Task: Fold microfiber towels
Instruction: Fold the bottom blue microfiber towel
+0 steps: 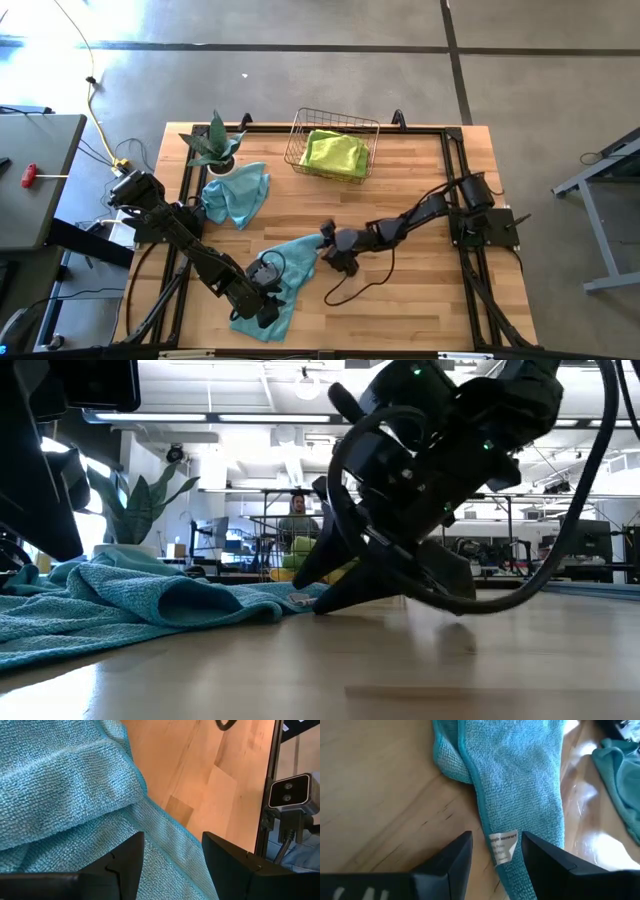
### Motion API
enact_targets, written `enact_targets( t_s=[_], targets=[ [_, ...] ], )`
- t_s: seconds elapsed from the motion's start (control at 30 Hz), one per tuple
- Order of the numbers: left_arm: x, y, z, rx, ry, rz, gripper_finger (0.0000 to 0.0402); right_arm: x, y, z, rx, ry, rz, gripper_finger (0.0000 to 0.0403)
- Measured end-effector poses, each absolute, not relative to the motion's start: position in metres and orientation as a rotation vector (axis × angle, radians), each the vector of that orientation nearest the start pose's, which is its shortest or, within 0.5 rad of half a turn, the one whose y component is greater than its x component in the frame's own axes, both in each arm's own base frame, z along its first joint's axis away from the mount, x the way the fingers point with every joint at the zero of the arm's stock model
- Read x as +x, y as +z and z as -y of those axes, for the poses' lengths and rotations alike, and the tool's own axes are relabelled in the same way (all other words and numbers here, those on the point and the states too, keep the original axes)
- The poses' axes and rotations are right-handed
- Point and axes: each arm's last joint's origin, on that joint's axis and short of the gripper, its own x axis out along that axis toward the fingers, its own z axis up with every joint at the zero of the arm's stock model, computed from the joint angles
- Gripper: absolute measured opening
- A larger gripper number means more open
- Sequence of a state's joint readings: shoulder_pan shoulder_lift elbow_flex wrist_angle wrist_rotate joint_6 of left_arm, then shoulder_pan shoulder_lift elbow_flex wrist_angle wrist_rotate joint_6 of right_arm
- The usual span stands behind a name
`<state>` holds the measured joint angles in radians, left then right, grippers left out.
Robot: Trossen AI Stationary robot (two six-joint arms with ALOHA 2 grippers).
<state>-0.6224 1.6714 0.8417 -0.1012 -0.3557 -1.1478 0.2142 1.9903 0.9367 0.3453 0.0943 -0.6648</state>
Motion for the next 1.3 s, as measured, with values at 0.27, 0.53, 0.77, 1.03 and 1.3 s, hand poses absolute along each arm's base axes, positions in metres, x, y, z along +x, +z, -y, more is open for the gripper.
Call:
enact_targets(
  t_s=[0.27, 0.53, 0.77, 1.03, 1.3],
  targets=[
    [0.26, 0.15, 0.174, -0.605, 0.233, -0.832, 0.0191, 0.374, 0.102, -0.057, -0.625, 0.32, -0.661, 0.0167],
    [0.26, 0.15, 0.174, -0.59, 0.228, -0.833, 0.0191, 0.373, 0.1, -0.042, -0.491, 0.263, -0.731, 0.0132],
    [0.26, 0.15, 0.174, -0.587, 0.226, -0.833, 0.0191, 0.371, 0.097, -0.043, -0.356, 0.274, -0.762, 0.0041],
    [0.26, 0.15, 0.174, -0.588, 0.225, -0.832, 0.0191, 0.369, 0.101, -0.045, -0.24, 0.279, -0.77, 0.0007],
    [0.267, 0.157, 0.174, -0.402, 0.197, -0.69, 0.019, 0.362, 0.139, -0.048, 0.091, 0.254, -0.751, 0.0001]
  ],
)
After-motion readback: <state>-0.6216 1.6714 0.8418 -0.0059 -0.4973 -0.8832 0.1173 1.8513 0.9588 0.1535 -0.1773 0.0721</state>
